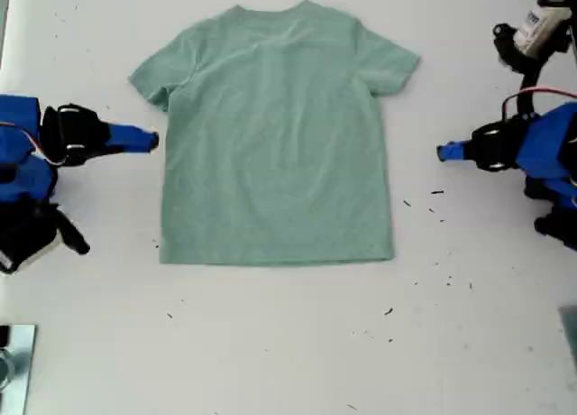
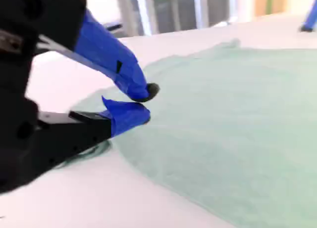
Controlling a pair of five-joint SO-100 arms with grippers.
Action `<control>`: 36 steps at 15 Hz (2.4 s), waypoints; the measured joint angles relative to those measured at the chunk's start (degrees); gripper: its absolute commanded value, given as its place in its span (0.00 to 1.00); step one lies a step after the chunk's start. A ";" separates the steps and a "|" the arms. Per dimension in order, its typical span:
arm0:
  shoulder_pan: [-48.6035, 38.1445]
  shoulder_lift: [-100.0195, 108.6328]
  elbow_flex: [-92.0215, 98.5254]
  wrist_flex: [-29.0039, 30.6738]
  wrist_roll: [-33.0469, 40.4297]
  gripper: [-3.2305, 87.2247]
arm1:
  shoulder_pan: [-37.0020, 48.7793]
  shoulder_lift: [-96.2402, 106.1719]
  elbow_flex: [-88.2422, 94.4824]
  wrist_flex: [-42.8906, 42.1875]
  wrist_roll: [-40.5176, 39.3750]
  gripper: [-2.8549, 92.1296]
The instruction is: Fold t shirt
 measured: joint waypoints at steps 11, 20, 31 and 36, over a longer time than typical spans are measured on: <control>4.48 0.00 0.00 0.00 -0.35 0.03 | -9.14 -2.99 -3.52 -0.35 24.35 0.05; 4.48 0.00 0.00 0.00 -0.35 0.03 | 21.71 -89.03 -102.48 20.92 -20.57 0.35; 5.98 0.00 0.00 0.00 -0.35 0.03 | 34.19 -101.69 -74.09 -14.06 -34.63 0.37; 5.98 0.00 0.00 0.00 -0.35 0.03 | 35.07 -111.62 -74.79 -23.38 -35.68 0.02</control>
